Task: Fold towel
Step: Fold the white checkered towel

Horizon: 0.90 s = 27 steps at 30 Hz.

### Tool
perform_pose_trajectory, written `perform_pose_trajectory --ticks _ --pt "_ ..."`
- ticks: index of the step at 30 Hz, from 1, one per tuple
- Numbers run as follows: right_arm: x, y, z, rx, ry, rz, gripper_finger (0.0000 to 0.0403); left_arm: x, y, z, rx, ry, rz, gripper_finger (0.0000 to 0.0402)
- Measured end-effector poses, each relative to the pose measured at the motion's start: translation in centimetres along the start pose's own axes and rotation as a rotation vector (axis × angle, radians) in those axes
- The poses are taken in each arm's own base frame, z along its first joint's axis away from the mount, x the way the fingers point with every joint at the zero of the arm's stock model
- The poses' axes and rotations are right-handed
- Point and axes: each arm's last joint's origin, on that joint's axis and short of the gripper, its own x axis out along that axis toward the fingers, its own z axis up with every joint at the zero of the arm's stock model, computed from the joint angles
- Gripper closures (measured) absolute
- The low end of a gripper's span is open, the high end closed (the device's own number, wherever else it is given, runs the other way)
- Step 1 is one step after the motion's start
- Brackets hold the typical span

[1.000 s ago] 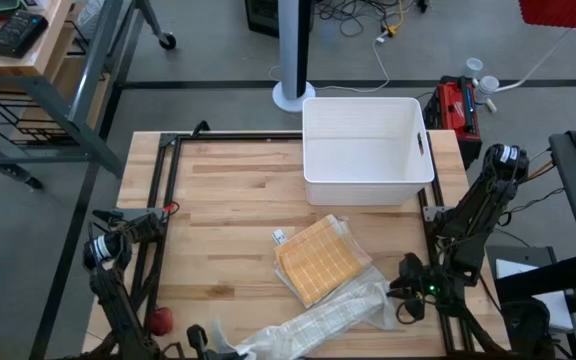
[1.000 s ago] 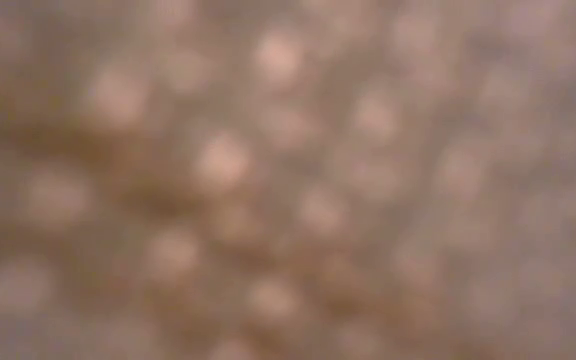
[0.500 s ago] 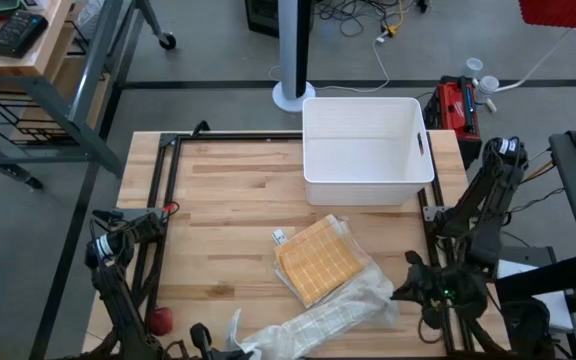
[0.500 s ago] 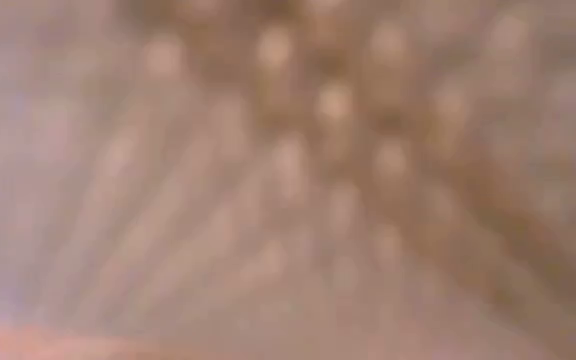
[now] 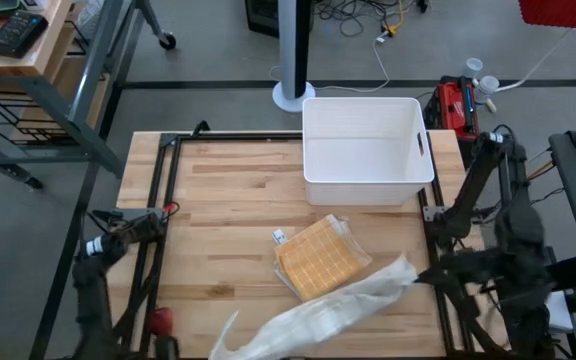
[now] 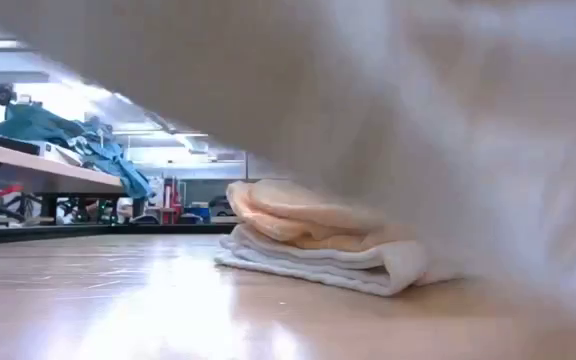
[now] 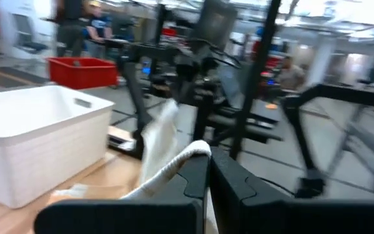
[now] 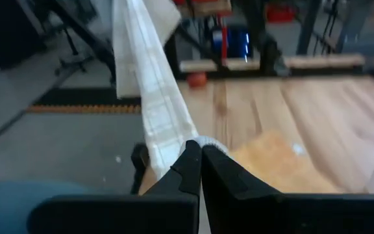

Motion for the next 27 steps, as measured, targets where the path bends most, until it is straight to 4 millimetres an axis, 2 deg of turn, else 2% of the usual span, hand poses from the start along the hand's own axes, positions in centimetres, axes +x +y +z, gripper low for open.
perform_pose_trajectory --ticks 4,8,19,23,27 --pt "-2.7 0.5 2.2 -0.024 -0.083 0.050 0.0403 -3.8 -0.1 0.6 -0.007 0.022 -0.089 0.0402" --pt "-5.0 0.7 4.5 -0.039 -0.163 0.072 0.0403 -6.9 0.0 -0.5 -0.022 0.036 -0.139 0.0402" --pt "-9.0 1.3 9.9 -0.123 -0.282 0.037 0.0403 -8.5 0.6 -5.8 -0.068 0.049 -0.171 0.0402" --pt "-9.9 1.9 11.7 -0.167 -0.290 0.027 0.0403 -8.0 0.7 -6.4 -0.051 0.041 -0.155 0.0402" --pt "-10.1 2.8 12.4 -0.213 -0.291 0.020 0.0403 -7.2 0.8 -6.9 -0.018 0.034 -0.138 0.0402"
